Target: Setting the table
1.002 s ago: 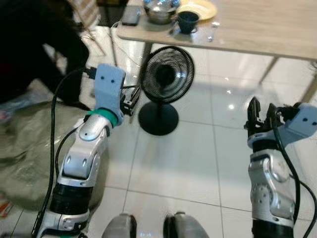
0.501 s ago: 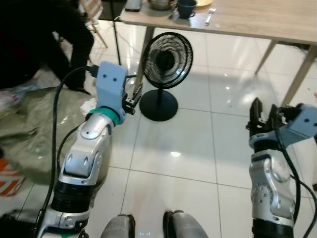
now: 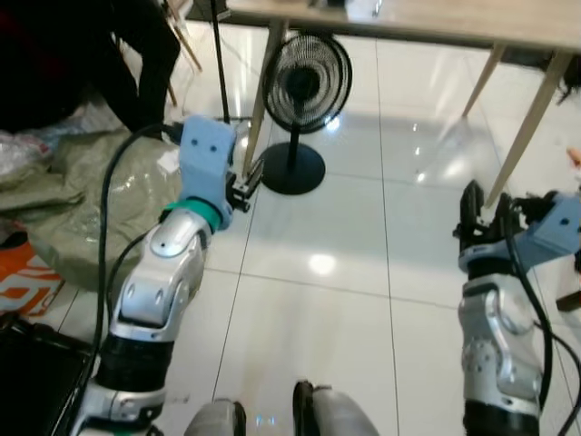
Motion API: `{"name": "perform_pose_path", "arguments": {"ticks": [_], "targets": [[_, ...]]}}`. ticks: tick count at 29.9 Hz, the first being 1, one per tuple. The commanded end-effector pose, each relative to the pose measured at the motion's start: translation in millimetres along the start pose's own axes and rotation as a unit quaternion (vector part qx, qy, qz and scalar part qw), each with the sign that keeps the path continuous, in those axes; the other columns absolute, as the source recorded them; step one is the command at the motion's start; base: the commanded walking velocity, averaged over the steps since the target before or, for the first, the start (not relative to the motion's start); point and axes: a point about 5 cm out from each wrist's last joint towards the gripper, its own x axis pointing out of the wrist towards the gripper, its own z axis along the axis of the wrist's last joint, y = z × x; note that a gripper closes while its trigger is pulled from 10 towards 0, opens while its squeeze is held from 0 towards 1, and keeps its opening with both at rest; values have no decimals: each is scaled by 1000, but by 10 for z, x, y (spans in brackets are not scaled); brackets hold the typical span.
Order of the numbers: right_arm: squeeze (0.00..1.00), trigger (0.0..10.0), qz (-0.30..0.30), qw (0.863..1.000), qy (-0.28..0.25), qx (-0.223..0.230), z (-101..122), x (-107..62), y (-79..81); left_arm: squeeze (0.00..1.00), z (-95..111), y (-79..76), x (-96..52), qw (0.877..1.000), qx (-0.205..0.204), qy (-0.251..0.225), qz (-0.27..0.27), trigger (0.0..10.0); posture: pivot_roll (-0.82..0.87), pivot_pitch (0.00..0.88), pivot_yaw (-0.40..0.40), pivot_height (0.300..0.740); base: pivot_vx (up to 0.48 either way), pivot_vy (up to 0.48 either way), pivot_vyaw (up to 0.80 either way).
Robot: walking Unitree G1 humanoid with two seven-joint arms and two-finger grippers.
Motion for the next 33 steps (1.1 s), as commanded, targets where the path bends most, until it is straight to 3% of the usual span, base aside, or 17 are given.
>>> {"name": "perform_pose_path", "arguments": {"ticks": [1,33], "targets": [[0,10000,-9,1000,3,-4,-8,-16,-43,0,-39,-21,-10,1000,0,9,-2,10000,19,28,55,740,-360,0,0],[0,10000,-10,1000,5,-4,-17,-7,-59,0,-55,-35,-4,1000,-2,9,-3,10000,16,16,52,740,-360,0,0]]}}
